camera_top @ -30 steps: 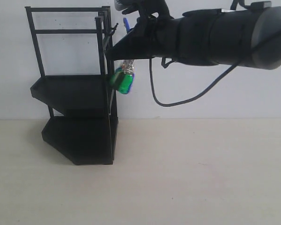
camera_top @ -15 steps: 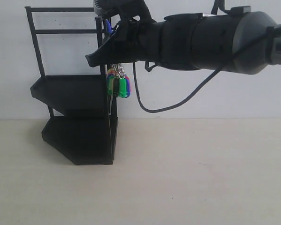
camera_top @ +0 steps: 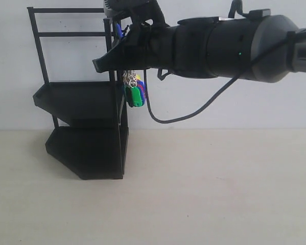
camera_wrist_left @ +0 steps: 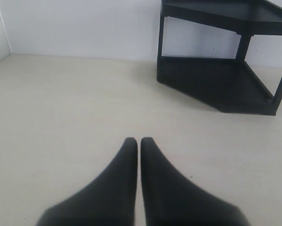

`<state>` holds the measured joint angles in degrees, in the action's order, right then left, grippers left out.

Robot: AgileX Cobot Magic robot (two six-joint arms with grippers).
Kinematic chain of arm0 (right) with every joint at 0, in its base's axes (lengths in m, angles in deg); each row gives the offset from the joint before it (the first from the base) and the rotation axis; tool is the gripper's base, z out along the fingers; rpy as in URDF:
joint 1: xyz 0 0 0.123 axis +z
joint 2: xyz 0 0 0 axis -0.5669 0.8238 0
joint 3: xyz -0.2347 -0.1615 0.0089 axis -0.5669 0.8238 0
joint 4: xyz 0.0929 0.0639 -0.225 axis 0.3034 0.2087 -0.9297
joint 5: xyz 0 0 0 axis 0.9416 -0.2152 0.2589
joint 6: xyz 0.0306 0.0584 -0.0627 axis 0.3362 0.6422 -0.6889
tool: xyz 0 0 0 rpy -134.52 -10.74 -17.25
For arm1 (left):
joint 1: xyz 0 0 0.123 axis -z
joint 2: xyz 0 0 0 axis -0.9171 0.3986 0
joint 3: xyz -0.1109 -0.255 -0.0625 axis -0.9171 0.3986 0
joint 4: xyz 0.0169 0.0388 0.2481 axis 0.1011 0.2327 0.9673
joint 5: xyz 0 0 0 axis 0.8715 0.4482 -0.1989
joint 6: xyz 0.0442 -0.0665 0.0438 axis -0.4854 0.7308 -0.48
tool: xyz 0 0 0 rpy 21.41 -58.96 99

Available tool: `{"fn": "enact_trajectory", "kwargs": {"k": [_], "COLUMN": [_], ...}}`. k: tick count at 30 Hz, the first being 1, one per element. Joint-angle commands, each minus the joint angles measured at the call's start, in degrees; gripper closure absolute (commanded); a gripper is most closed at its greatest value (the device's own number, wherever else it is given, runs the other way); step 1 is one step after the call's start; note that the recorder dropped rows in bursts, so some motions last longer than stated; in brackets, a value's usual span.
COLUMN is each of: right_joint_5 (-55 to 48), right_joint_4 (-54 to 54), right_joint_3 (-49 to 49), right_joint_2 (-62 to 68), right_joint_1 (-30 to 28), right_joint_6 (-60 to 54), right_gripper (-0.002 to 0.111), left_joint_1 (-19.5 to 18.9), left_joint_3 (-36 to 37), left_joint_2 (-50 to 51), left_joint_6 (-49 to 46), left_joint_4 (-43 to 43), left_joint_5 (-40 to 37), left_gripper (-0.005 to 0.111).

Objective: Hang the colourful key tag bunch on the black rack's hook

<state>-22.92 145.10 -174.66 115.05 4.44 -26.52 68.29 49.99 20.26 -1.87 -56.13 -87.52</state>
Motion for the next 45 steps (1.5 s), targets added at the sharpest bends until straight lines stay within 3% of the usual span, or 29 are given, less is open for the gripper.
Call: {"fn": "enact_trajectory", "kwargs": {"k": [1,4,10,21,25,30,45], "right_joint_5": [-0.1,-0.1,0.4,9.4,16.5,21.1,22.5], "right_joint_4": [-0.5,-0.5,-0.5,-0.5,-0.5,-0.5,-0.5], "right_joint_3": [-0.7,-0.7,-0.7,-0.7,1.9,10.4,37.2], "right_joint_2": [-0.4,-0.4,-0.4,-3.3,-7.5,-13.5,-37.0], "right_joint_1": [0.0,0.0,0.0,0.5,2.6,4.1,4.1], "right_joint_6": [0.6,0.7,1.6,3.5,3.4,0.9,2.5], "right_gripper": [0.108,0.101,0.071,0.070,0.077,0.109,0.108], "left_joint_1": [-0.2,-0.2,-0.2,-0.2,-0.2,-0.2,-0.2], "left_joint_3": [-0.1,-0.1,-0.1,-0.1,-0.1,-0.1,-0.1], "left_joint_2": [0.2,0.2,0.2,0.2,0.2,0.2,0.2], "left_joint_6": [0.0,0.0,0.0,0.0,0.0,0.0,0.0], "left_joint_4": [-0.1,-0.1,-0.1,-0.1,-0.1,-0.1,-0.1], "left_joint_5": [0.6,0.6,0.6,0.6,0.6,0.6,0.6], "left_gripper": [0.102,0.102,0.102,0.102,0.102,0.102,0.102]}}
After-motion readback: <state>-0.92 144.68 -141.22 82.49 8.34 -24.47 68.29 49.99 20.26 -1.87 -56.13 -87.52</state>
